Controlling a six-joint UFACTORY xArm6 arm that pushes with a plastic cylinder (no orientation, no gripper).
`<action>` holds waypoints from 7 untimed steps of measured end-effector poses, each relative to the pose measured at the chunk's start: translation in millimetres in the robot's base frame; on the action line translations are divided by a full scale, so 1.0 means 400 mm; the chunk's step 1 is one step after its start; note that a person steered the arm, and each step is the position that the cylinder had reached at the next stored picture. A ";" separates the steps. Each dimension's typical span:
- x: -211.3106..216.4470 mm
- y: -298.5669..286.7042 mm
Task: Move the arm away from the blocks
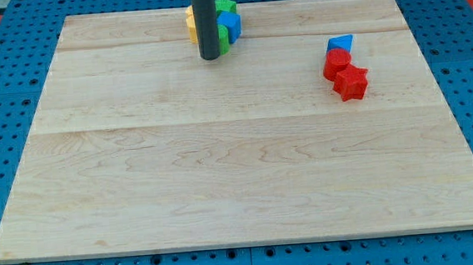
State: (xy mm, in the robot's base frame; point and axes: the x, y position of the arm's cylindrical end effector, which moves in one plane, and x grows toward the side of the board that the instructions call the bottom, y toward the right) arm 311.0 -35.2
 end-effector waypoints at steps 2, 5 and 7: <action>0.000 0.000; 0.203 -0.204; 0.507 -0.124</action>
